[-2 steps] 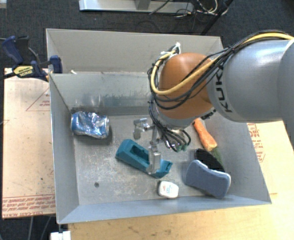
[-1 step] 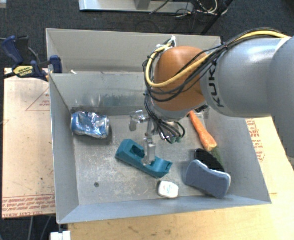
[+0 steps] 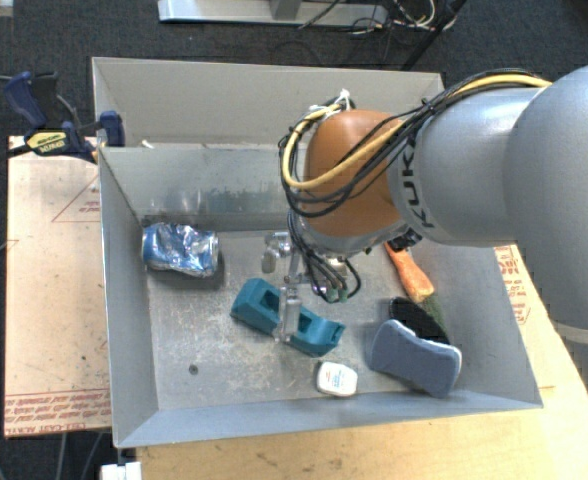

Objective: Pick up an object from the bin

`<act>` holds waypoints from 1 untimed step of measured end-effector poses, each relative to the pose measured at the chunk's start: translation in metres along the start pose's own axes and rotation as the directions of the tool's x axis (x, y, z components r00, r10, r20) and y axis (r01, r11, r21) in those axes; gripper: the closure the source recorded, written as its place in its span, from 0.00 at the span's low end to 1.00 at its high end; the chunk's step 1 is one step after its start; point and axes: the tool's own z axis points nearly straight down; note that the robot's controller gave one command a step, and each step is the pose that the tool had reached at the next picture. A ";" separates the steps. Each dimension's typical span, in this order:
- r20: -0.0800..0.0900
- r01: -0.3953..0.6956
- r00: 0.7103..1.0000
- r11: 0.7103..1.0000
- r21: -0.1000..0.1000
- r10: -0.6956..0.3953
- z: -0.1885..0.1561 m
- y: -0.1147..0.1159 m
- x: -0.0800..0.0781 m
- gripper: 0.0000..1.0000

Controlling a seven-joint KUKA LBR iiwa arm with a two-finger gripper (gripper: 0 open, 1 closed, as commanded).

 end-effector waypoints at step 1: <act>0.015 0.130 0.991 0.991 -0.003 -0.130 0.041 -0.004 0.002 1.00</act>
Offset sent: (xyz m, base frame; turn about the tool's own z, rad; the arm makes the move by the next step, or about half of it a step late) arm 0.0000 0.0000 0.0000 0.0000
